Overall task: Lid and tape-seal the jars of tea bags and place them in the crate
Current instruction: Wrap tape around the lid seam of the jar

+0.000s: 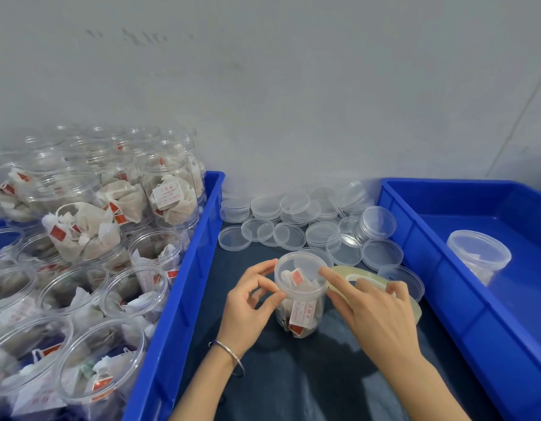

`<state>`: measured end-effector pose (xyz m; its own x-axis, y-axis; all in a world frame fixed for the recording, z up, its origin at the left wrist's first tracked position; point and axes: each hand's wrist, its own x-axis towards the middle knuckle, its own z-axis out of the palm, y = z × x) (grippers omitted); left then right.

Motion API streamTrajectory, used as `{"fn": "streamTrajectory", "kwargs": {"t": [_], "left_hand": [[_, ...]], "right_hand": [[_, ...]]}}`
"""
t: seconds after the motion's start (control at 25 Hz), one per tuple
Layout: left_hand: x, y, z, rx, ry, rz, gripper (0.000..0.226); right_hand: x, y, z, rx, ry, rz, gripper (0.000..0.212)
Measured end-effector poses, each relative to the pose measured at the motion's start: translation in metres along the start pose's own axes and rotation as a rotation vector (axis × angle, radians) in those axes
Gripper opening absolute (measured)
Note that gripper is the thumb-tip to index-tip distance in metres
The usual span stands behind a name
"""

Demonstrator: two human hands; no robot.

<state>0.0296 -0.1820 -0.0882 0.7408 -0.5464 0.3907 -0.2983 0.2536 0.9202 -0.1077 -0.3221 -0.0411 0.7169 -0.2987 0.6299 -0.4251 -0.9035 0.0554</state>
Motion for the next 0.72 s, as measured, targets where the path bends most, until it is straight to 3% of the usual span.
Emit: {"fn": "streamTrajectory", "kwargs": {"t": [0.16,0.28,0.4,0.48,0.56,0.64,0.72], "left_hand": [[0.007,0.003,-0.004,-0.138,0.048,-0.063,0.046],[0.013,0.006,-0.009,-0.057,0.067,-0.089,0.033],[0.002,0.007,-0.005,0.038,-0.117,-0.045,0.037],[-0.011,0.003,0.012,0.164,-0.213,-0.007,0.064],[-0.015,0.001,0.033,0.245,-0.065,0.011,0.075],[-0.012,0.001,0.045,0.275,0.093,0.046,0.068],[-0.005,0.0,0.044,0.278,0.137,0.041,0.063]], "right_hand": [[-0.002,0.0,0.0,0.004,-0.013,0.015,0.04],[-0.003,0.001,-0.003,0.016,-0.036,0.014,0.033],[0.0,-0.003,-0.004,0.04,-0.065,0.013,0.032],[0.001,-0.005,-0.005,0.058,-0.084,0.013,0.031],[-0.002,-0.004,-0.005,0.096,-0.114,0.039,0.037],[-0.003,0.0,-0.006,0.066,-0.233,0.048,0.058],[-0.005,0.008,-0.006,0.093,-0.355,0.024,0.071]]}}
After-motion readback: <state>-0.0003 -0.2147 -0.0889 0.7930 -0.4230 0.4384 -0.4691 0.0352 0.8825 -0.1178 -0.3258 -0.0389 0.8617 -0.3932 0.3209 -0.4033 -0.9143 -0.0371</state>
